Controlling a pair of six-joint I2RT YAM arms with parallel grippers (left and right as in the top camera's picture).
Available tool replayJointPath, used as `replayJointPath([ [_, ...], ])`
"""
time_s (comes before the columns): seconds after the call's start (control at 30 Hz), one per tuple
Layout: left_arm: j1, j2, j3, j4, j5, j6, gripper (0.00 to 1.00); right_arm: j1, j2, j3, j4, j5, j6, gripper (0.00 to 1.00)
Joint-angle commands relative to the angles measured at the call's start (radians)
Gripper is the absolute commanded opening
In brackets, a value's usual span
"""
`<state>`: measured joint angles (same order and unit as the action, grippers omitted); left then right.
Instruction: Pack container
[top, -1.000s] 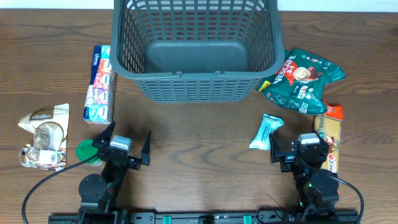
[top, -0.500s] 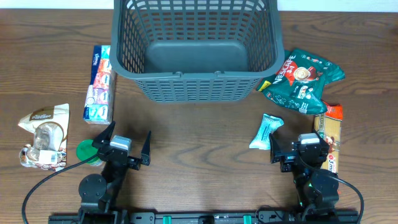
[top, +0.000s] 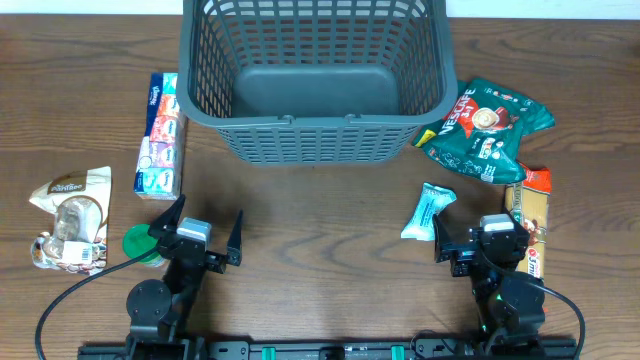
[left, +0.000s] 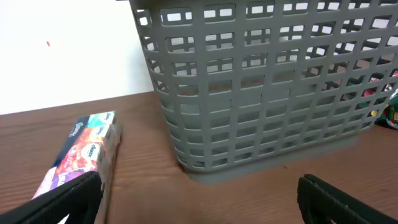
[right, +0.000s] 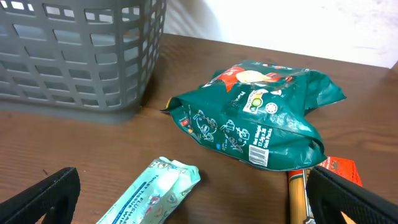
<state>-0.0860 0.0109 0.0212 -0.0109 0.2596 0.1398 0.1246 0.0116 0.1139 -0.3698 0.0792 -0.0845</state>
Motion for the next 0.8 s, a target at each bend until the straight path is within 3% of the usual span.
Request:
replayJointPath([
  [0.0,0.000,-0.007,-0.017,-0.037,0.024,0.020,0.98,-0.008,-0.006,-0.004,0.000,-0.001,-0.002,0.99],
  [0.43,0.000,-0.007,-0.017,-0.035,0.020,0.021,0.99,-0.008,-0.006,-0.004,0.000,-0.001,0.006,0.99],
  [0.5,0.000,-0.007,-0.017,-0.035,0.021,0.017,0.99,-0.008,-0.006,-0.004,0.000,-0.001,0.066,0.99],
  [0.63,0.000,-0.007,-0.017,-0.035,0.003,-0.071,0.99,-0.008,0.000,-0.003,-0.003,-0.009,0.284,0.99],
  [0.77,0.000,-0.007,0.009,-0.064,-0.103,-0.286,0.99,-0.008,0.017,0.019,-0.005,-0.087,0.360,0.99],
])
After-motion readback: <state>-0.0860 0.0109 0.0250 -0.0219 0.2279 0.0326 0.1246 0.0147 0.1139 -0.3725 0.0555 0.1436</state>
